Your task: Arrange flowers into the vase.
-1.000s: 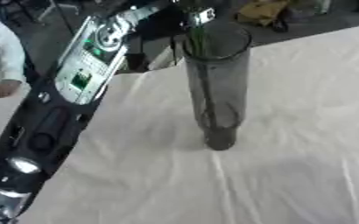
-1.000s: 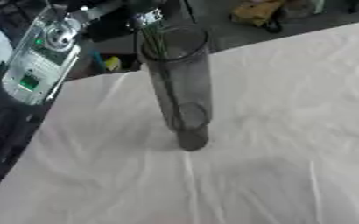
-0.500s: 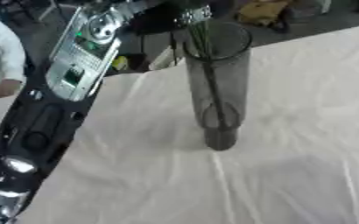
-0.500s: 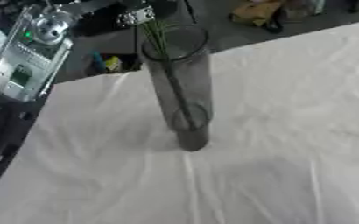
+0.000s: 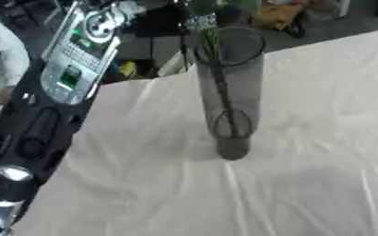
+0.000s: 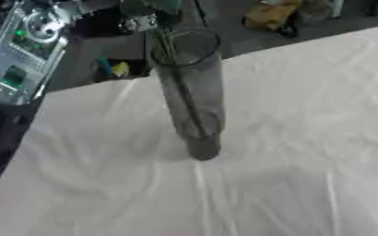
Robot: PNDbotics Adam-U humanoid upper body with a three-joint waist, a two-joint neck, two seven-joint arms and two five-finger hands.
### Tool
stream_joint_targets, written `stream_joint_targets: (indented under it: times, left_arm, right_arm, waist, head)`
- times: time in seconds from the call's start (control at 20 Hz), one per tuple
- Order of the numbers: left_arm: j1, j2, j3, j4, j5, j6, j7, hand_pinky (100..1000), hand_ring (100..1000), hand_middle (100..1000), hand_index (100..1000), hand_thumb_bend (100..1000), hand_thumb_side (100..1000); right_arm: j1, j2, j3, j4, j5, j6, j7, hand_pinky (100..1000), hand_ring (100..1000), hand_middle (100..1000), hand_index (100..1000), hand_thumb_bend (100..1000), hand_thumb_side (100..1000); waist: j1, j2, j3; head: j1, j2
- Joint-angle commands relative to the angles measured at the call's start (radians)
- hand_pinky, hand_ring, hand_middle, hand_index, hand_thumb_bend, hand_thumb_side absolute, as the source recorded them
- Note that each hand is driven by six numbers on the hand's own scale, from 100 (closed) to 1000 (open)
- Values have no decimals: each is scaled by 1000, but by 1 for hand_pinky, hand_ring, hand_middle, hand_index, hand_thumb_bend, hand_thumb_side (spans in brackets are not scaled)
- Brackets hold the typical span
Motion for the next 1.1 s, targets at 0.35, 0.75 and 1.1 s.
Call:
stream_joint_targets:
  times: [0.35, 0.75, 1.1]
  left_arm:
    - [-18, 29, 33, -17, -59, 1, -108, 952, 939, 964, 1000, 865, 1000]
    - [-14, 45, 37, -22, -90, -1, -146, 948, 936, 961, 1000, 876, 1000]
    - [0, 59, 39, -20, -87, -3, -147, 956, 935, 969, 1000, 897, 1000]
  right_arm:
    - [-5, -20, -3, -19, -15, 1, -1, 683, 543, 509, 764, 100, 1000]
    - [0, -20, -3, -19, -16, 6, -2, 682, 543, 509, 763, 100, 1000]
    - [2, -19, -3, -19, -32, 18, 4, 683, 543, 508, 763, 100, 1000]
  waist:
    - [-17, -45, 2]
    - [-15, -53, 4]
    - [-17, -57, 8]
  head:
    - [3, 4]
    - [1, 11]
    - [-1, 13]
